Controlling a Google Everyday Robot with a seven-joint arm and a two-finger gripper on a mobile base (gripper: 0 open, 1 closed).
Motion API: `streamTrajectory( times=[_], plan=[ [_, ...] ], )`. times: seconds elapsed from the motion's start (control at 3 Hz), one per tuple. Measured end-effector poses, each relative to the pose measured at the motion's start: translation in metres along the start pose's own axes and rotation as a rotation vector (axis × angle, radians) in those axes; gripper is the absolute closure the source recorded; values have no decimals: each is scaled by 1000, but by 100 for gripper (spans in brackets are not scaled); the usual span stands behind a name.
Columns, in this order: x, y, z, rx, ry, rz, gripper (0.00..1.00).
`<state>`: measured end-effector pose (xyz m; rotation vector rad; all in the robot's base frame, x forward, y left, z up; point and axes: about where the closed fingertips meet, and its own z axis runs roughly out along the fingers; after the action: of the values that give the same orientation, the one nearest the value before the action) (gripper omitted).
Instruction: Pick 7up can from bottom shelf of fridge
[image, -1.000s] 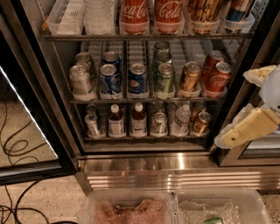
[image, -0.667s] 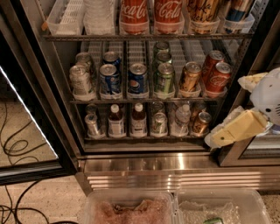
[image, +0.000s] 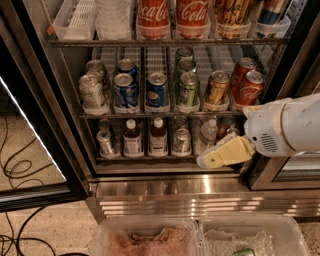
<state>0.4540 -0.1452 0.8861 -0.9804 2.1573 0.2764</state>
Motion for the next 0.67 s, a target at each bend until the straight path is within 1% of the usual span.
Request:
streamTrajectory(
  times=[0.33,0.67],
  plan=[
    [-2,-2,3,15,-11,1,0],
    [-4,-3,4,26,27,-38,0]
  ],
)
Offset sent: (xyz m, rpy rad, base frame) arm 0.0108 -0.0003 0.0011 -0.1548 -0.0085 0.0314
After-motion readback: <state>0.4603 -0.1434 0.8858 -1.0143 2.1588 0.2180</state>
